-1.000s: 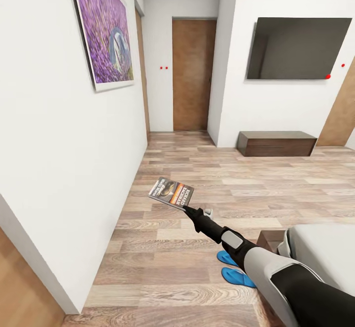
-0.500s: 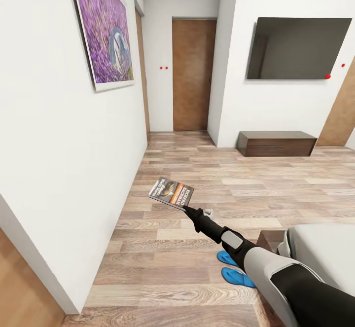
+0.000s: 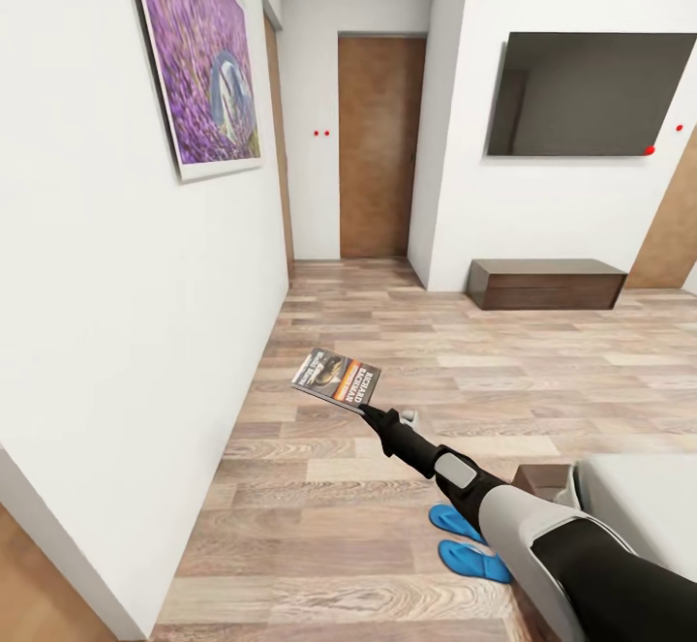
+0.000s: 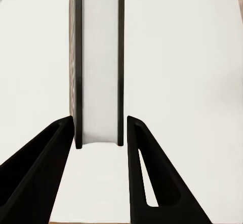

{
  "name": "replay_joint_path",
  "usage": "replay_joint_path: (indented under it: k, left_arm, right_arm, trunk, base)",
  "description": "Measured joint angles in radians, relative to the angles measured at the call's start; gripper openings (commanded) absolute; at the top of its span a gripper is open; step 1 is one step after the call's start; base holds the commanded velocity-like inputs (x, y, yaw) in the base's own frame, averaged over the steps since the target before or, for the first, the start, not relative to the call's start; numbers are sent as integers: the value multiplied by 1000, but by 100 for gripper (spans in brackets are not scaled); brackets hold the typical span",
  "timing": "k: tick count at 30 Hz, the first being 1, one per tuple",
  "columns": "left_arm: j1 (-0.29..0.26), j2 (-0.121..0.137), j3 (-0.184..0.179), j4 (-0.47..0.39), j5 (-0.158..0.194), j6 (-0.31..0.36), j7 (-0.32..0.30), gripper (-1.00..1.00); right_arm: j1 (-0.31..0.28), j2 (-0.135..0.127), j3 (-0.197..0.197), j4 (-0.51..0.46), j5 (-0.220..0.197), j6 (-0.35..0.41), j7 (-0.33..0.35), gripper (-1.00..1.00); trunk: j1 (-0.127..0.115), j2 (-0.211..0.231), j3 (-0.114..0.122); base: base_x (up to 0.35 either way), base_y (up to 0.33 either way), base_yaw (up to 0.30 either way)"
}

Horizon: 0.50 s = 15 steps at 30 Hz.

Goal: In the bedroom, move the book from the bed onto either nightstand, and place the two sandals side by side next to the bed.

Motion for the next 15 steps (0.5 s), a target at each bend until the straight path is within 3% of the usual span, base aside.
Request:
replay_joint_path:
  k: [15]
  left_arm:
    - [0, 0, 0, 0, 0, 1, 0, 100]
  right_arm:
    - [0, 0, 3, 0, 2, 0, 0, -100]
  trunk:
    - [0, 0, 0]
  base:
    - [219, 0, 0]
